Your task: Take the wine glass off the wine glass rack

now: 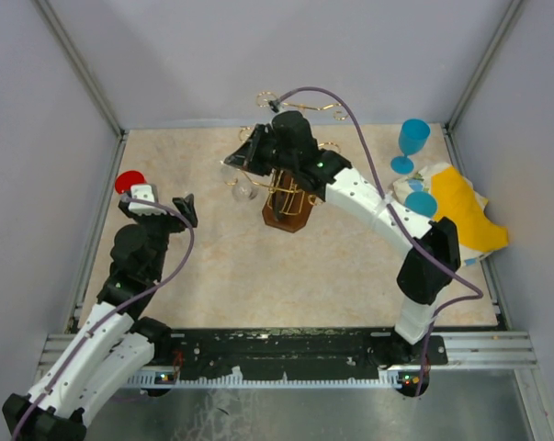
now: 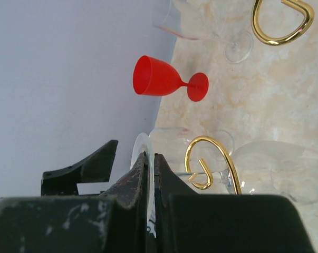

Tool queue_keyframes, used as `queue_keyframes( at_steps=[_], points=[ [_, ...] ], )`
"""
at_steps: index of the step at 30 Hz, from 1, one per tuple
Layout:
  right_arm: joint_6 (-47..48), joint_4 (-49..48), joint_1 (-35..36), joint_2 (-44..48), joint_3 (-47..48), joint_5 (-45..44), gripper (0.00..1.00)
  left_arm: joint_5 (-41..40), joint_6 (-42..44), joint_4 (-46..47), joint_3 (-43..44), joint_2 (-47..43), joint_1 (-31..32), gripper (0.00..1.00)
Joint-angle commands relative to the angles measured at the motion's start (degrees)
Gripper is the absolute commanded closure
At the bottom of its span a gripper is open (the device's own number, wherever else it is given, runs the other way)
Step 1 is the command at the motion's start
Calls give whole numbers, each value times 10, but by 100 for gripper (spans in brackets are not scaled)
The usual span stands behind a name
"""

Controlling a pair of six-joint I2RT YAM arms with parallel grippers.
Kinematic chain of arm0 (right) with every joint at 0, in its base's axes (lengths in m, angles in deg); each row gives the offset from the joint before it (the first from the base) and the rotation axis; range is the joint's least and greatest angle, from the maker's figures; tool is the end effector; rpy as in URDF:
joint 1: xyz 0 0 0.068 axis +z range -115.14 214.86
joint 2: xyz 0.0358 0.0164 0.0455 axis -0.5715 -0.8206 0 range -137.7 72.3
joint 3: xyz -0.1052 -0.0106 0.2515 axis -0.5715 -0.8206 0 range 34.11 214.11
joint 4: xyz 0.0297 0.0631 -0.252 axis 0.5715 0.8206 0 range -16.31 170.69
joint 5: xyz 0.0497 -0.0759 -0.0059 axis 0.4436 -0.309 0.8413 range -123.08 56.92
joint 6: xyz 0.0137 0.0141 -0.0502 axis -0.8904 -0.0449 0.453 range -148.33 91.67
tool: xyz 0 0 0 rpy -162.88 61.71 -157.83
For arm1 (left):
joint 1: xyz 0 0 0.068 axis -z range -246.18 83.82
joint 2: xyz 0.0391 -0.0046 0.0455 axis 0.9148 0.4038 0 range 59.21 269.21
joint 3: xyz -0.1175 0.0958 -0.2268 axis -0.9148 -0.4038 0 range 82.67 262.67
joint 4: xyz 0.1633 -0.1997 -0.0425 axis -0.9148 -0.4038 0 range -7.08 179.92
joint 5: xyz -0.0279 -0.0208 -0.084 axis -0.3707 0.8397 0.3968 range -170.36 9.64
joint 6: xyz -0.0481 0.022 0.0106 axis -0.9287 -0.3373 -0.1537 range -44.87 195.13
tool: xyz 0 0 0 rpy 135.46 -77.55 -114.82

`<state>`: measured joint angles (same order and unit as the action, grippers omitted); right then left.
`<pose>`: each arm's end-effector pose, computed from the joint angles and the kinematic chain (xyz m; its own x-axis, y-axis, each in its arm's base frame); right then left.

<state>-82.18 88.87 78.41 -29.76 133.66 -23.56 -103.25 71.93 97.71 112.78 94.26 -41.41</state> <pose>0.3051 0.2981 0.3877 -0.7708 0.3661 -0.5214 -0.2903 0.5267 0.7989 0.1509 -0.0545 0.3090 0.0431 -0.0765 -0.9961 0.0357 0.9965 -0.0750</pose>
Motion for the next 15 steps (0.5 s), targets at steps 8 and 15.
queue_keyframes(
  at_steps=[8, 15],
  points=[
    [-49, -138, -41, 34, -34, 54, 100, 8, 5, 0, 31, 6, 4, 3],
    [-61, -158, -40, -5, -3, 75, 100, 7, 6, -2, 30, 5, 4, 3]
  ],
)
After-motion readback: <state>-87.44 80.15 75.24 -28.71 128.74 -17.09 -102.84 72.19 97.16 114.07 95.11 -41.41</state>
